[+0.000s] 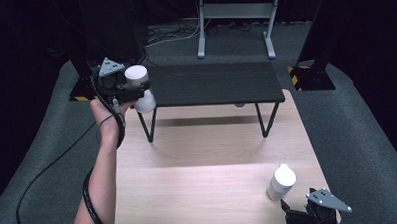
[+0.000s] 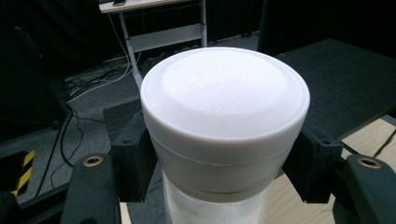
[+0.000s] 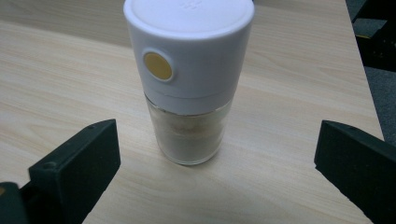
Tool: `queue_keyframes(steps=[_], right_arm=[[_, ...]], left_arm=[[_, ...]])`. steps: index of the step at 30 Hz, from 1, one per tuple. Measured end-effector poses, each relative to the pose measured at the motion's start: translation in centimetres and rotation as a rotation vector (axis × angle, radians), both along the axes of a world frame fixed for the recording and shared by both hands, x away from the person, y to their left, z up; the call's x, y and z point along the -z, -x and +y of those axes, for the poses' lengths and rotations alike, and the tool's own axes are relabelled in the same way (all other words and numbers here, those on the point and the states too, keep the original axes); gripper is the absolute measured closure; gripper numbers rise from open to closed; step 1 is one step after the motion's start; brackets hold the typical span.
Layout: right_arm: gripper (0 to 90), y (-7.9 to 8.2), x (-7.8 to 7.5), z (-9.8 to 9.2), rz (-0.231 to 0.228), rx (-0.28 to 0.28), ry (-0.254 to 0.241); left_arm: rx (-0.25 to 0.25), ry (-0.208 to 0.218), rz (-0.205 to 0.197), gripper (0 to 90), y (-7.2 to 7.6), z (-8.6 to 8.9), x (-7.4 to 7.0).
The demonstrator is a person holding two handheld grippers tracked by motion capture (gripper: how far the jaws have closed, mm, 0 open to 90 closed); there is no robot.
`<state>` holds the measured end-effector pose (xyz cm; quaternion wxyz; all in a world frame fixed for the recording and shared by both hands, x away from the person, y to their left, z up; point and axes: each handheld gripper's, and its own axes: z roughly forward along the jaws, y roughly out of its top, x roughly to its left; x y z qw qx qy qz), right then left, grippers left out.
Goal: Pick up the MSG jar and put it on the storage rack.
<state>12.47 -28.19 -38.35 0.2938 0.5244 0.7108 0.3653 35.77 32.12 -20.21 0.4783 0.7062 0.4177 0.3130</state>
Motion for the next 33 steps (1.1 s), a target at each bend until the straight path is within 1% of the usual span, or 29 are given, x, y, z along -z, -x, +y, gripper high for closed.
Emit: queue_keyframes(steps=[12, 18, 21, 25, 28, 30, 33], right_arm=[[0.0, -0.1, 0.0, 0.1, 0.003, -0.002, 0.004], [0.0, -0.1, 0.1, 0.0, 0.005, -0.002, 0.003], [0.0, -0.1, 0.1, 0.0, 0.005, -0.001, 0.003], [0.0, -0.1, 0.1, 0.0, 0.007, 0.001, 0.006], [0.0, -0.1, 0.1, 0.0, 0.005, 0.002, 0.006], [0.0, -0.1, 0.1, 0.0, 0.006, 0.002, 0.007], [0.0, -0.1, 0.1, 0.0, 0.003, 0.002, 0.007]], left_arm=[[-0.024, 0.002, 0.017, 34.6, -1.7, -0.1, -0.4], [-0.032, 0.003, 0.032, 34.6, -2.8, 0.0, -0.1], [-0.035, 0.019, 0.034, 34.6, -3.1, 0.3, 0.1], [-0.038, 0.013, 0.029, 34.6, -3.2, 0.2, 0.1], [-0.033, 0.012, 0.016, 34.6, -3.1, 0.2, 0.5], [-0.029, 0.014, -0.001, 34.6, -3.0, 0.3, 0.9], [-0.028, 0.015, -0.007, 34.6, -2.9, 0.5, 1.1]])
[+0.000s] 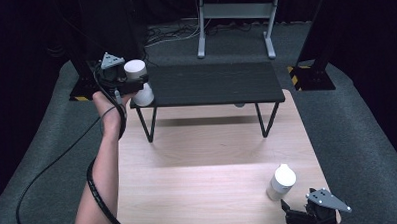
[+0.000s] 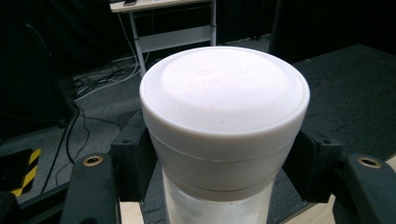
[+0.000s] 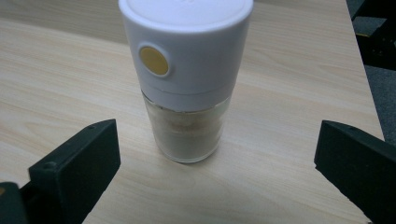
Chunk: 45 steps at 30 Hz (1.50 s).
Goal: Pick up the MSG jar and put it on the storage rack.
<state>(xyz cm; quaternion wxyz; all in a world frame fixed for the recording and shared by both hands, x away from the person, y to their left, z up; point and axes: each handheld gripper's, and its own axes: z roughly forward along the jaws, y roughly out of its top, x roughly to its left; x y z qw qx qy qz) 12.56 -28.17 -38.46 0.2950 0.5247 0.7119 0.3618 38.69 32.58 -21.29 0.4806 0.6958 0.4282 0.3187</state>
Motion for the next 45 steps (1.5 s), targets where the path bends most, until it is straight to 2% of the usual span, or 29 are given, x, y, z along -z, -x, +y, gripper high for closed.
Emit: queue_keyframes(steps=[20, 27, 31, 34, 37, 39, 40, 42, 45], right_arm=[[0.0, 0.0, -0.1, 0.1, -0.007, -0.006, -0.002], [0.0, 0.1, -0.1, 0.0, -0.009, -0.005, -0.002], [0.0, 0.0, -0.1, 0.0, -0.006, -0.007, 0.002], [0.0, -0.1, -0.2, 0.0, -0.004, -0.009, 0.007], [0.0, 0.0, -0.3, -0.1, -0.007, -0.007, 0.006], [0.0, -0.1, -0.3, 0.0, -0.007, -0.007, 0.006], [0.0, -0.1, -0.3, 0.0, -0.006, -0.007, 0.008], [0.0, -0.1, -0.3, 0.1, -0.006, -0.008, 0.012], [0.0, -0.2, -0.2, 0.1, -0.001, -0.012, 0.017]], left_arm=[[0.001, 0.002, -0.005, 34.3, 0.1, 0.1, 0.2], [0.002, -0.009, 0.029, 32.7, -0.1, -0.1, -0.5], [0.001, -0.019, 0.071, 20.6, -0.3, -0.2, -1.1], [-0.023, -0.033, 0.071, 6.8, 0.1, -0.5, -1.2], [-0.037, -0.049, 0.072, 0.8, 0.9, -0.5, -1.3], [-0.042, -0.069, 0.079, 0.5, 1.4, -0.6, -1.5], [-0.026, -0.099, 0.087, 0.4, 1.9, -0.5, -1.8], [-0.021, -0.113, 0.088, 0.5, 2.4, -0.5, -1.8], [0.001, -0.168, 0.104, 0.5, 3.4, -0.7, -1.8]])
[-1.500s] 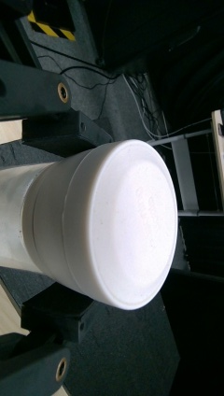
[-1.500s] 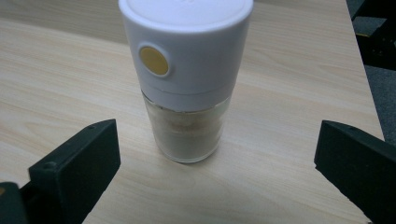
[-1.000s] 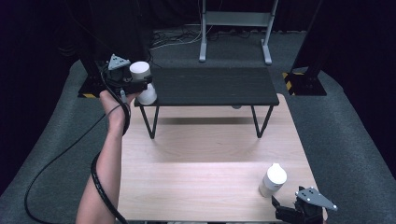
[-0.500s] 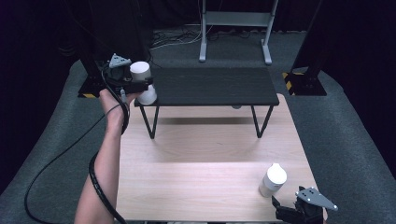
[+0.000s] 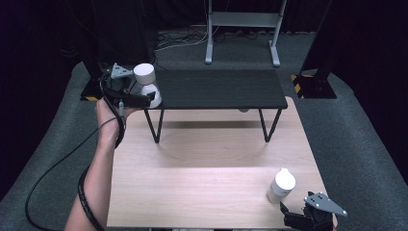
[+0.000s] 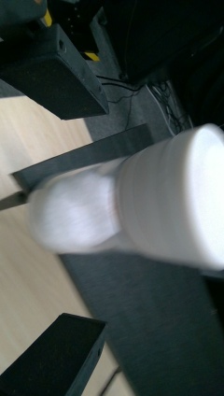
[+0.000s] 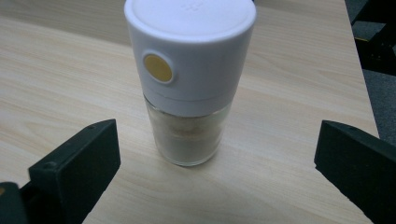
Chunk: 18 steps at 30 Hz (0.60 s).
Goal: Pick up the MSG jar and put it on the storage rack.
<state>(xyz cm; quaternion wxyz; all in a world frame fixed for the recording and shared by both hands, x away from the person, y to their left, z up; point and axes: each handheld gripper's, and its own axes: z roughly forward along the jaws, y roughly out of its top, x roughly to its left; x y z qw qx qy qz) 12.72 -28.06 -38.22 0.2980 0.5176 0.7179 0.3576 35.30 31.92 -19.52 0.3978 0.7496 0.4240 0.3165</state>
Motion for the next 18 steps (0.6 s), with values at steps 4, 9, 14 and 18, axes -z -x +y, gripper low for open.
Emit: queue_keyframes(steps=[4, 9, 14, 18], right_arm=[[0.0, -0.1, 0.1, 0.0, 0.004, 0.001, -0.006], [0.0, -0.1, 0.0, -0.1, -0.001, 0.000, -0.007], [0.0, -0.1, -0.1, -0.2, 0.002, 0.001, -0.007], [0.0, 0.0, -0.3, -0.2, 0.002, 0.001, -0.002]], left_arm=[[0.005, -0.050, 0.020, 0.7, 1.6, -0.1, 0.9], [0.004, -0.100, 0.071, 0.5, 3.8, -0.2, 3.9], [0.013, -0.122, 0.106, 0.7, 6.1, -0.5, 7.6], [0.022, -0.109, 0.157, 0.7, 7.3, -0.4, 10.4]])
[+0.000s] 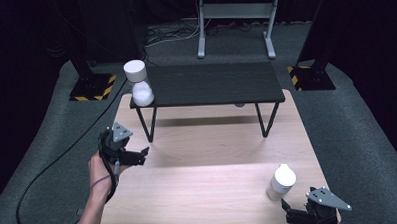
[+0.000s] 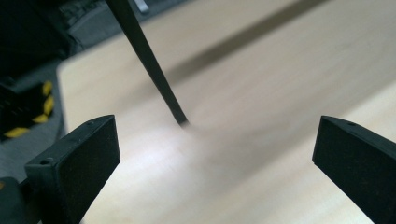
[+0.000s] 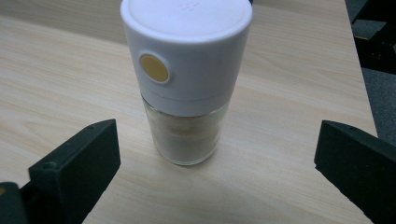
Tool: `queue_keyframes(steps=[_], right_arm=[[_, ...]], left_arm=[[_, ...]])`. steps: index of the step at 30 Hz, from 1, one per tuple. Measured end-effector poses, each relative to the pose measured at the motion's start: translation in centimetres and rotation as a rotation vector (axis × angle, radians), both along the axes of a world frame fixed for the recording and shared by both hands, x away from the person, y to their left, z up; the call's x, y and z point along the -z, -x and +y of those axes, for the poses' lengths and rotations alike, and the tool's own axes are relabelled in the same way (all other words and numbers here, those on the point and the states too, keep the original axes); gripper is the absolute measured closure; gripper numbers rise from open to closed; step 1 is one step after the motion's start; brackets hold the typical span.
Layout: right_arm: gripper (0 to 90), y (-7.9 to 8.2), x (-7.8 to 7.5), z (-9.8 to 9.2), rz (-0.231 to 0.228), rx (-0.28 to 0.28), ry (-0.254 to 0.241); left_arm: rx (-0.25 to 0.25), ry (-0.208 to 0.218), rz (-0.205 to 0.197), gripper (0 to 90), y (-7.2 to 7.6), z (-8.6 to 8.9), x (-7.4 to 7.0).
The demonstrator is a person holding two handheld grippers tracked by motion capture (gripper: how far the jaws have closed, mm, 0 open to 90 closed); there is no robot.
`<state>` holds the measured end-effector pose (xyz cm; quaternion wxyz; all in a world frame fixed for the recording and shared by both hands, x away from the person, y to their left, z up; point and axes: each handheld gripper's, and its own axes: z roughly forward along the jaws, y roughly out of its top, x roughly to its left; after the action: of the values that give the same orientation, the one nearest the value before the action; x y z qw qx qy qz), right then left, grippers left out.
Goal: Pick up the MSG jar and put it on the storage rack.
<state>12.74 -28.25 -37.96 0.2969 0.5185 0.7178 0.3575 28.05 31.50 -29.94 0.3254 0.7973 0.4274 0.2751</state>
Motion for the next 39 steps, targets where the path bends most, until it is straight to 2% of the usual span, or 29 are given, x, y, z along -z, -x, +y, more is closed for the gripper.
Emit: queue_keyframes(steps=[3, 4, 6, 10, 11, 16, 17, 20, 22, 26, 28, 29, 31, 33, 39], right_arm=[[0.0, 0.0, 0.0, 0.1, -0.003, 0.001, 0.005], [0.0, 0.0, -0.1, 0.1, 0.000, 0.001, 0.006], [0.0, -0.1, 0.0, 0.1, 0.003, -0.004, 0.009], [0.0, -0.3, 0.1, 0.0, 0.001, -0.015, -0.003], [0.0, -0.4, 0.0, 0.1, 0.004, -0.014, 0.001], [0.0, -0.6, 0.1, 0.2, 0.002, -0.021, -0.006], [0.0, -0.6, 0.0, 0.3, 0.001, -0.023, -0.005], [0.0, -0.5, 0.0, 0.3, -0.007, -0.029, -0.009], [0.0, -0.5, 0.0, 0.4, -0.006, -0.028, -0.008], [0.0, -0.6, -0.2, 0.7, 0.003, -0.027, 0.010], [0.0, -0.6, -0.3, 0.9, 0.003, -0.024, 0.013], [0.0, -0.6, -0.4, 1.1, 0.001, -0.023, 0.018], [0.0, -0.5, -0.5, 1.3, -0.002, -0.021, 0.025], [0.0, -0.4, -0.6, 1.6, -0.002, -0.018, 0.032], [0.0, -0.5, -0.8, 2.0, 0.016, -0.005, 0.046]], left_arm=[[-0.002, 0.033, 0.038, 0.7, 0.8, 0.2, 2.3], [-0.012, 0.040, 0.037, 0.7, 1.3, 0.1, 3.2], [0.007, 0.072, 0.065, 0.6, 1.8, 0.4, 4.8], [0.014, 0.054, 0.092, 0.2, 2.6, -0.4, 7.6], [0.010, 0.066, 0.094, 0.2, 2.8, -0.4, 8.3], [-0.031, 0.067, 0.115, 0.2, 3.2, -0.8, 10.9], [-0.047, 0.054, 0.101, 0.3, 3.5, -1.0, 11.4], [-0.085, 0.085, 0.098, 0.3, 3.7, -0.5, 12.4], [-0.092, 0.119, 0.101, 0.3, 3.5, 0.1, 12.9], [-0.103, 0.123, 0.111, 0.3, 3.1, 0.2, 13.6], [-0.093, 0.104, 0.116, 0.3, 3.0, 0.0, 13.8], [-0.094, 0.108, 0.116, 0.2, 3.0, 0.0, 13.8], [-0.089, 0.096, 0.105, 0.3, 2.9, -0.1, 13.9], [-0.079, 0.126, 0.131, 0.2, 2.2, 0.6, 13.9], [-0.068, 0.120, 0.131, 0.2, 1.9, 1.1, 13.8]])
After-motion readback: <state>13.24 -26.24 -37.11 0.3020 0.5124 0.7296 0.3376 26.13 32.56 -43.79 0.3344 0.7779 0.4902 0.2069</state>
